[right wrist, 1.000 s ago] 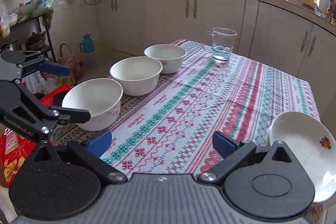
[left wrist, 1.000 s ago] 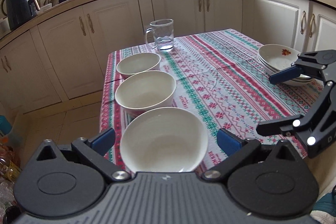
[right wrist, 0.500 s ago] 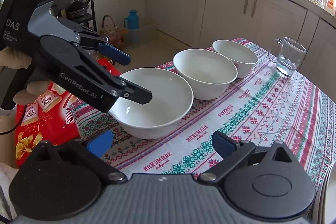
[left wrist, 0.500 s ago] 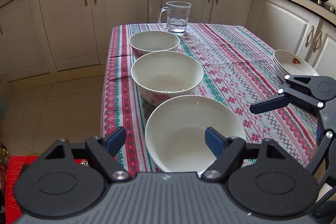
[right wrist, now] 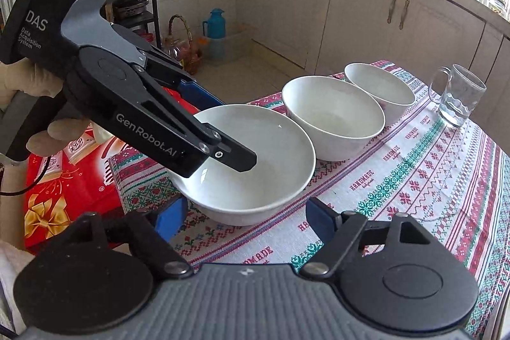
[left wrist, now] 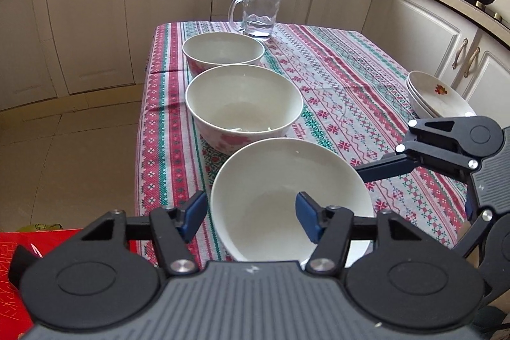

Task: Organize plates and bowls
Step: 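Grasp the bowl rim with the left gripper and lift it, then carry the bowl and lower it onto the tablecloth, opening the left gripper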

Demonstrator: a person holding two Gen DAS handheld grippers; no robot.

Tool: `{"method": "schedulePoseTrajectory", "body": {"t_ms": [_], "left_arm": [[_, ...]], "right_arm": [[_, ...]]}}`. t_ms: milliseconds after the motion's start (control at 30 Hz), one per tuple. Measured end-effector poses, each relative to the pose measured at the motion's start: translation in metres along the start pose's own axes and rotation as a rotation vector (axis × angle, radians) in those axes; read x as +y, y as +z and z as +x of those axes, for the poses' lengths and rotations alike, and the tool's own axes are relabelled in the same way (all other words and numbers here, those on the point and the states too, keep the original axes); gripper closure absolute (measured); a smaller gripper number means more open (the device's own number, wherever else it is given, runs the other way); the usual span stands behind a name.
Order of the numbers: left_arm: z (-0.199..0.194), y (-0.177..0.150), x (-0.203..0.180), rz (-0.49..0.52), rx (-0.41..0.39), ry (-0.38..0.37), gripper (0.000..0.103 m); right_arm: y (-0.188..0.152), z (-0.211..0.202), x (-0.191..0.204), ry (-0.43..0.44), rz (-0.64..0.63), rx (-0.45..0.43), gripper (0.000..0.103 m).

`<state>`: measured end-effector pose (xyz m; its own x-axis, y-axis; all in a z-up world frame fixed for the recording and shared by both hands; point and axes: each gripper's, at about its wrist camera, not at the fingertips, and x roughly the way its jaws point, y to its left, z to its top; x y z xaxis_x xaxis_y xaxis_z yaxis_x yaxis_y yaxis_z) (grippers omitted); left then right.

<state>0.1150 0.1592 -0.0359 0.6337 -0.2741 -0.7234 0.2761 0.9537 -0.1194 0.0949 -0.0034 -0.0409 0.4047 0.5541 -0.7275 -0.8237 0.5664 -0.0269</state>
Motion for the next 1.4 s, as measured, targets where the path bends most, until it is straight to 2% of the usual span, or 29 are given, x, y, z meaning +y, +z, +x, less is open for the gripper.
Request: {"method": "schedulePoseTrajectory", "body": {"t_ms": [400, 467, 900, 1167, 1400], "left_arm": [[0.007, 0.002, 0.002, -0.007, 0.026, -0.032, 0.046], [0.008, 0.002, 0.002, -0.008, 0.033, -0.038, 0.049], [0.01, 0.004, -0.004, 0.009, 0.048, -0.033, 0.049], [0.013, 0.012, -0.027, 0.046, 0.048, -0.061, 0.049], [0.023, 0.03, -0.06, 0.117, 0.029, -0.107, 0.049]], "right_arm": [[0.0, 0.002, 0.004, 0.001, -0.046, -0.01, 0.022], [0.0, 0.003, 0.004, 0.001, -0.045, -0.011, 0.022], [-0.001, -0.001, 0.001, 0.01, -0.019, -0.014, 0.022], [-0.012, -0.018, -0.007, -0.014, 0.008, -0.023, 0.022], [-0.028, -0.043, -0.024, -0.081, 0.054, -0.035, 0.022]]}}
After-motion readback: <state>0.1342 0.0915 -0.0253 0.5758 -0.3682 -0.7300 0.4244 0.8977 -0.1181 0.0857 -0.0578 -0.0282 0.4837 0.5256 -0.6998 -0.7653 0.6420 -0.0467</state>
